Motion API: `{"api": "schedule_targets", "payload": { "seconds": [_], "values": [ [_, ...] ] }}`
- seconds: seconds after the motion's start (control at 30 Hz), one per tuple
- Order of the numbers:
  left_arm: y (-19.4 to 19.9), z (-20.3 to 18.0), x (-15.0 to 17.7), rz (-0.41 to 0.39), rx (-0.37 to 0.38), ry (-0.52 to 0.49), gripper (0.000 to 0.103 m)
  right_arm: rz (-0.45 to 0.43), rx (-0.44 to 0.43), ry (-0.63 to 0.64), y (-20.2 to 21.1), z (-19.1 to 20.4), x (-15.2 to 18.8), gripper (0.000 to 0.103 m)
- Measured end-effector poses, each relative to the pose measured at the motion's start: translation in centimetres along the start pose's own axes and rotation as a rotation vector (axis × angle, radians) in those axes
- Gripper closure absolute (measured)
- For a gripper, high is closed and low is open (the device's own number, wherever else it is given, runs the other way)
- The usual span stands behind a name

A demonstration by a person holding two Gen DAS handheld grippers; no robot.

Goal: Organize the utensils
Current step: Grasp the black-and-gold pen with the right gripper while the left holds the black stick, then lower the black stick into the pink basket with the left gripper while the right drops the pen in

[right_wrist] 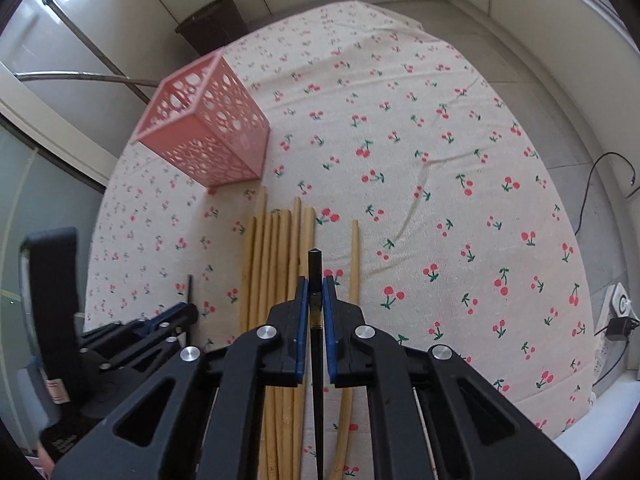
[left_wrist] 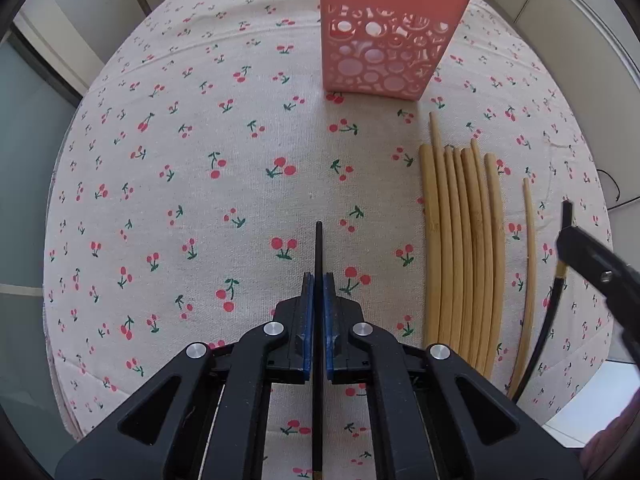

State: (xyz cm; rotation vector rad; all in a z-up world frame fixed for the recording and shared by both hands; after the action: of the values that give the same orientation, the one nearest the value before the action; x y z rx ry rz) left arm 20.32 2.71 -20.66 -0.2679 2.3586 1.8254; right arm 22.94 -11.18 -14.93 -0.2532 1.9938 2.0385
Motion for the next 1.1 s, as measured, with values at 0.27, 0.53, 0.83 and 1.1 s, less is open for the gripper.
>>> {"api": "schedule_targets", "payload": {
  "seconds": [0.27, 0.53, 0.83, 1.1],
  "values": [
    [6.2, -0.5, 0.5, -0.207, 0.202, 0.002, 0.1, -0.138, -0.102, -0.026, 4.6, 0.0, -0.6, 0.095],
    [15.7, -1.2, 2.9, -0.456, 0.268, -0.102, 0.1, -0.289, -0.176, -0.061, 11.2, -2.4, -0.3, 0.095],
    [24.8, -2.8, 2.1, -0.686, 0.313, -0.141, 0.1, -0.428, -0.248, -0.178, 17.6, -5.3, -3.4, 0.095],
    [28.3, -3.7, -5.0, -0.779, 0.321, -0.088, 0.1, -0.487, -0.292, -0.244, 20.0, -5.9, -8.9, 0.095]
  ]
}}
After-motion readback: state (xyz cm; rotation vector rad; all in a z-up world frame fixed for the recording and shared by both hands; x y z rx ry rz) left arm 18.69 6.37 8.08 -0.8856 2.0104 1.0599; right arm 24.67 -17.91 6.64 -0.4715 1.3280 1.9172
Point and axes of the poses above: each gripper's, at about its wrist camera, not at the fingertips, and y roughly against the way its jaws point, z to its left, x to its underside, the point moved 2 cm from there along -y, roughly the way its jaws point, and after that the axes turned 15 degrees about x, right-handed, at the moved point
